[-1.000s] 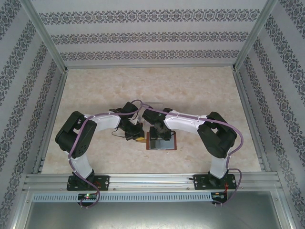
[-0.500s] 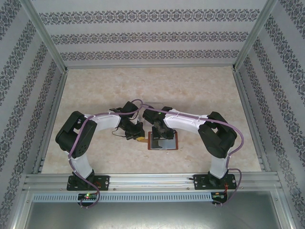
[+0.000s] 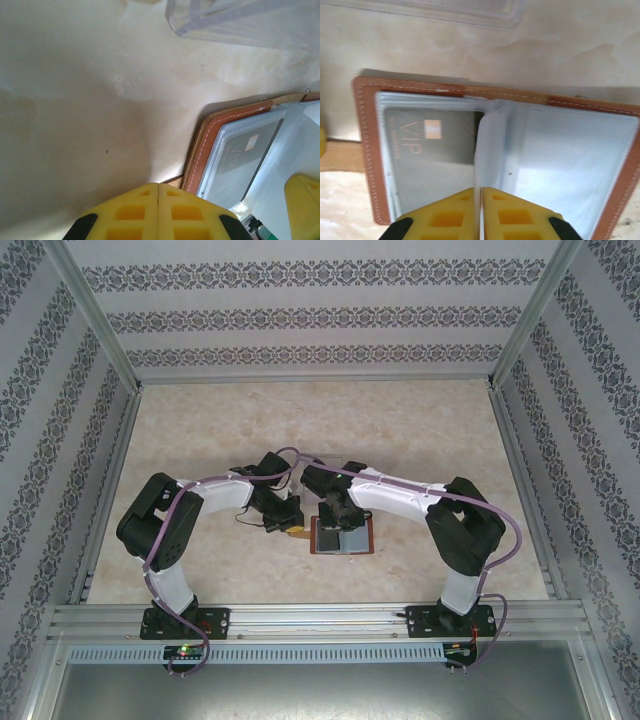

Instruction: Take the credit cards out of the card holder

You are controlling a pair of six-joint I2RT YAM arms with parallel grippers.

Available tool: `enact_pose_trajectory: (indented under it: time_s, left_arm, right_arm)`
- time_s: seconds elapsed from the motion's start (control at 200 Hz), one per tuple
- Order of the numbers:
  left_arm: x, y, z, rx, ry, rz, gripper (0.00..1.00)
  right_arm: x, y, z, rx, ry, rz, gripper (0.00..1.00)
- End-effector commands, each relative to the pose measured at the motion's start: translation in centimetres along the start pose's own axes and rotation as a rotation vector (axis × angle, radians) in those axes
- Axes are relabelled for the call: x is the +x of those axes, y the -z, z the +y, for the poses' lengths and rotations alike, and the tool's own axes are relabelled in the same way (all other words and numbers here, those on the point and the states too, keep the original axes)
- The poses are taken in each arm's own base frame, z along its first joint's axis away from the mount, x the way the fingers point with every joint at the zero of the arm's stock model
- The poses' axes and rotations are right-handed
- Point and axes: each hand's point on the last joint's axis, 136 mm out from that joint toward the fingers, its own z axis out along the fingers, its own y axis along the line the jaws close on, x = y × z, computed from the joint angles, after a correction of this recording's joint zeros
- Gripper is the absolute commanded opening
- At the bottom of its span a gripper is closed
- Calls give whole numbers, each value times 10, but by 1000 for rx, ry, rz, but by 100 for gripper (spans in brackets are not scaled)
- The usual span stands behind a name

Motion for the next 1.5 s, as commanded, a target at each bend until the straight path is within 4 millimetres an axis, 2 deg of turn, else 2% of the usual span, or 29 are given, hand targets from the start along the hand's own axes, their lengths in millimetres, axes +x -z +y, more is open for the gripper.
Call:
enact_pose_trajectory:
  time_s: [0.0,0.2,0.37,0.615,0.959,1.494]
  left_arm:
    - [-6,12,-14,25,-16,-32,2]
    - [1,16,-24,41,-33,-28,2]
    - [8,6,-26,36,-42,-3,2]
    - [12,-7,-17,10,-31,28,2]
    - [11,-8,-16,4,-30,23,2]
    - [11,-9,-13,-7,-28,25,2]
  right_arm:
    - [2,9,22,-106,5,5,8]
    - [-1,12,39,-187,-17,-1,7]
    - [-2,11,39,-186,-17,-3,7]
    - [1,12,7,-42,5,-17,24]
    - [5,7,-21,94,50,-19,52]
    - [14,-24,-51,279,97,37,75]
